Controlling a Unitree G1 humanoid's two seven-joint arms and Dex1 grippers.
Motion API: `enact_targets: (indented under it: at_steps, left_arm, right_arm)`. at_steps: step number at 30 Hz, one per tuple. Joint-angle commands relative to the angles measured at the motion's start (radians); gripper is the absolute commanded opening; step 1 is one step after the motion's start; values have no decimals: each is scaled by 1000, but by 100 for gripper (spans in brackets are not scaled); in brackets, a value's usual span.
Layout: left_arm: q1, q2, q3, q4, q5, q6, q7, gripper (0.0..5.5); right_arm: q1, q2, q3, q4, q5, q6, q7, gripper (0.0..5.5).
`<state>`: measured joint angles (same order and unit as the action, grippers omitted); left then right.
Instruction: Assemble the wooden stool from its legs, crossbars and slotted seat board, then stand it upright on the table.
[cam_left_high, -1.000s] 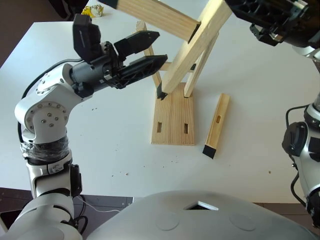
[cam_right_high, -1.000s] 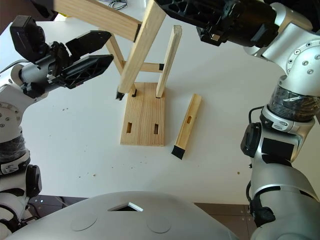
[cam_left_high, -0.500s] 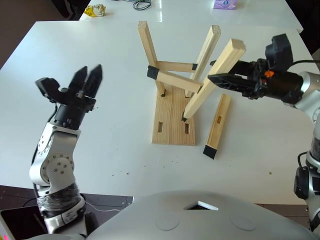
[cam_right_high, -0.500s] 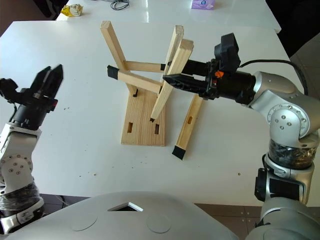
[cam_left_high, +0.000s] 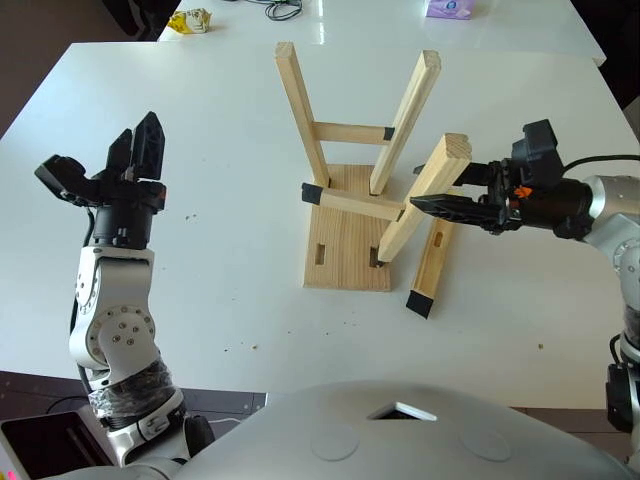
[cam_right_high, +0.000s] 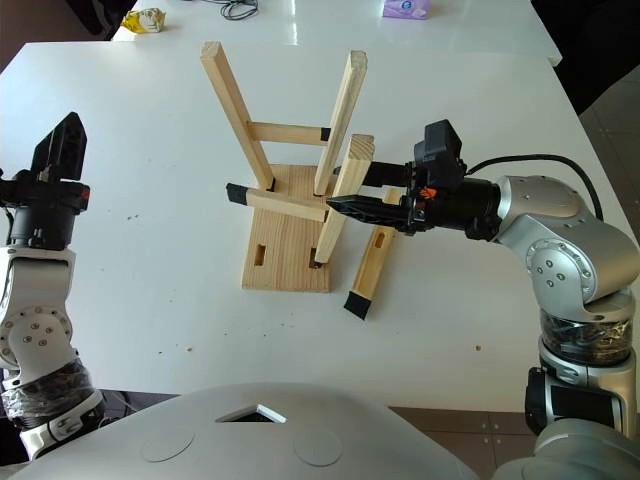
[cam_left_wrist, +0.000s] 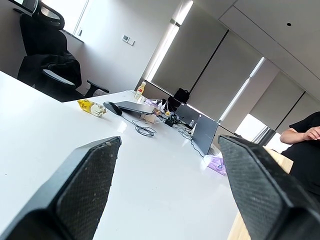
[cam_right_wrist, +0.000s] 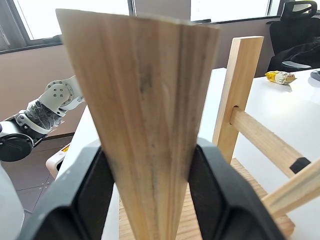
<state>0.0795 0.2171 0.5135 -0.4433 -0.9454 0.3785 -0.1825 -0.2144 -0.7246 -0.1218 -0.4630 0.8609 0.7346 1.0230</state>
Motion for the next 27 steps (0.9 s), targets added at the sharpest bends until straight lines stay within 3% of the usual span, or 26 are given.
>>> enact_targets:
  at_steps: [1, 27]
  left_arm:
    - [12, 8, -6, 4, 1, 1, 3, 359]
    - [80, -42, -43, -17, 8, -31, 3, 359]
  right_arm:
    - [0, -13, 16, 1, -19, -10, -1, 206]
    - [-44, -19, 2, 31, 32, 5, -3, 206]
